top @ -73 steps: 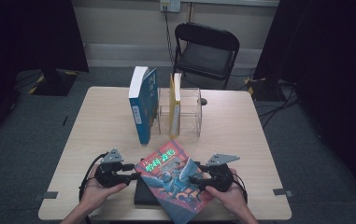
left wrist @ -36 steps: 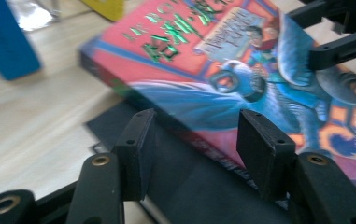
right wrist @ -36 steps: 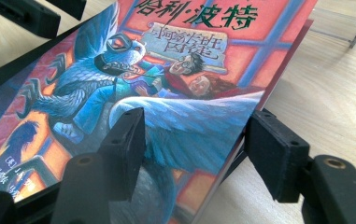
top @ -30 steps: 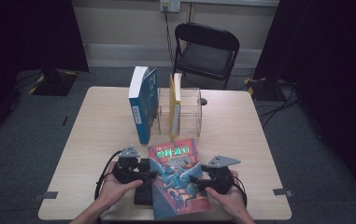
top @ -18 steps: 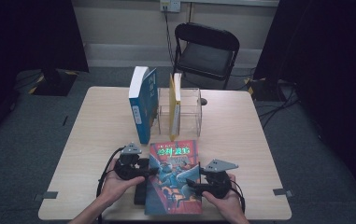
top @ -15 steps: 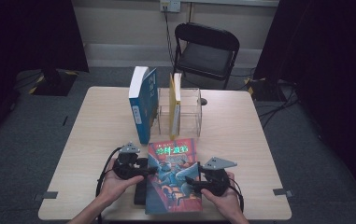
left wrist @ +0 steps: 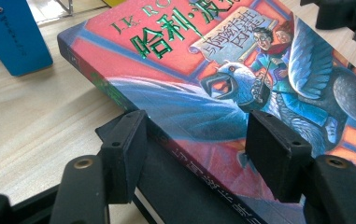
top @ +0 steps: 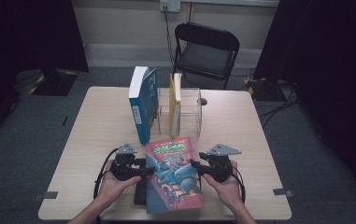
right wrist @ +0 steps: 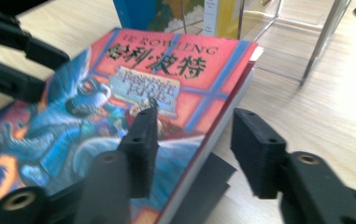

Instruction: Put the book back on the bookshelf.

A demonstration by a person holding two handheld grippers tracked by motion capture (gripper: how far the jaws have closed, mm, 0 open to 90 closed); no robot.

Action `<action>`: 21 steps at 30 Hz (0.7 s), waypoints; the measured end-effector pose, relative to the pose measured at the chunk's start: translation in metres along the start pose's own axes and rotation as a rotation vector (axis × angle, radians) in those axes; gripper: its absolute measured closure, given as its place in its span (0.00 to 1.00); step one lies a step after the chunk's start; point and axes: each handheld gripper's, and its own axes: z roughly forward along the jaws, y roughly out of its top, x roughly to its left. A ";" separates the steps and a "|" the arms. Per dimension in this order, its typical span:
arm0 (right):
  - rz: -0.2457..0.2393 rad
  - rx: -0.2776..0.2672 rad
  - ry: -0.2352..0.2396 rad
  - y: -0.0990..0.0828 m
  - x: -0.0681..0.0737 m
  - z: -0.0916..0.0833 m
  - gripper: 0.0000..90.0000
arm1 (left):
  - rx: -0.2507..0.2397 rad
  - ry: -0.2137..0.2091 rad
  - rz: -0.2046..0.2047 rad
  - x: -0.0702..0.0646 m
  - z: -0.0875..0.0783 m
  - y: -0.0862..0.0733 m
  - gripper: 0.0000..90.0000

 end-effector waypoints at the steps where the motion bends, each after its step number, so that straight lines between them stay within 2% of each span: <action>1: 0.017 0.004 0.008 -0.001 0.000 0.002 0.64 | 0.000 0.002 0.002 0.000 0.000 0.000 0.43; 4: 0.031 0.038 0.011 -0.008 0.002 0.012 0.69 | 0.000 0.008 0.000 0.000 0.002 0.000 0.41; 7: 0.048 0.033 0.015 -0.012 0.001 0.016 0.68 | 0.000 0.010 0.006 0.000 0.002 0.000 0.40; 9: 0.047 0.027 0.008 -0.013 0.001 0.016 0.64 | -0.001 0.009 0.006 0.000 0.002 0.000 0.40; 12: 0.074 0.017 0.015 -0.015 -0.002 0.019 0.50 | -0.001 0.009 0.007 0.000 0.002 0.000 0.40; 15: 0.122 0.015 0.061 -0.016 -0.004 0.025 0.49 | -0.002 0.009 0.005 0.000 0.002 0.000 0.40; 16: 0.122 0.015 0.061 -0.016 -0.004 0.025 0.49 | -0.002 0.009 0.005 0.000 0.002 0.000 0.40; 17: 0.157 0.015 0.064 -0.015 -0.003 0.028 0.47 | -0.003 0.009 0.003 0.000 0.002 0.000 0.40; 20: 0.164 0.024 0.057 -0.014 -0.002 0.029 0.48 | -0.004 0.009 0.003 0.000 0.002 0.000 0.40; 21: 0.166 0.018 0.034 -0.013 0.000 0.026 0.53 | -0.002 0.010 0.006 0.000 0.002 0.000 0.40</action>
